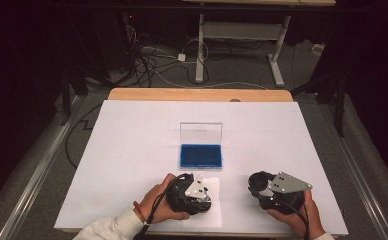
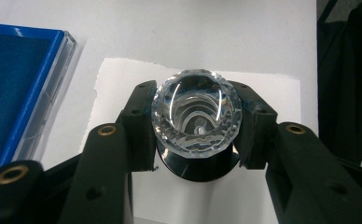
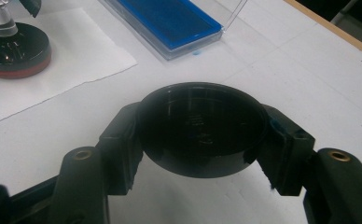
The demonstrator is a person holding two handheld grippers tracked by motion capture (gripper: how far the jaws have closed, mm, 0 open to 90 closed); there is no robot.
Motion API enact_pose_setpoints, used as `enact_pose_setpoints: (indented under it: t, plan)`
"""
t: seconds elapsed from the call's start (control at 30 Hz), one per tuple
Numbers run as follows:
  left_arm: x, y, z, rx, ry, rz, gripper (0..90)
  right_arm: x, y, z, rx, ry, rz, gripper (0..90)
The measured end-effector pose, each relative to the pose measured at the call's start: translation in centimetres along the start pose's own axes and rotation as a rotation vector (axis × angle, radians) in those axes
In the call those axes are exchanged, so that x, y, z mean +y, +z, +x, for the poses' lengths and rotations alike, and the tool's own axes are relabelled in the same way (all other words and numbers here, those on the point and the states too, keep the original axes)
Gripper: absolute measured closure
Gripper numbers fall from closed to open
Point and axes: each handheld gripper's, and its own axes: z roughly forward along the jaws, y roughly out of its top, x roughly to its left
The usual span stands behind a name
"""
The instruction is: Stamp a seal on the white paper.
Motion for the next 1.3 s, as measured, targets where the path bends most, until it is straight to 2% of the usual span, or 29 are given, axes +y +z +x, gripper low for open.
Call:
enact_pose_setpoints:
  t: [0.3,0.8,1.3]
  plan:
    - [0.00,0.16,-0.14,0.003,-0.007,-0.008,54.1,-0.11,0.11,-0.11,-0.003,0.004,0.001,38.3]
    - [-0.01,0.19,-0.29,0.011,0.004,0.002,54.1,-0.14,0.13,-0.18,-0.010,0.013,0.000,38.3]
    - [-0.06,0.22,-0.24,0.004,-0.015,0.002,54.1,-0.10,-0.12,-0.34,-0.012,0.016,-0.005,38.3]
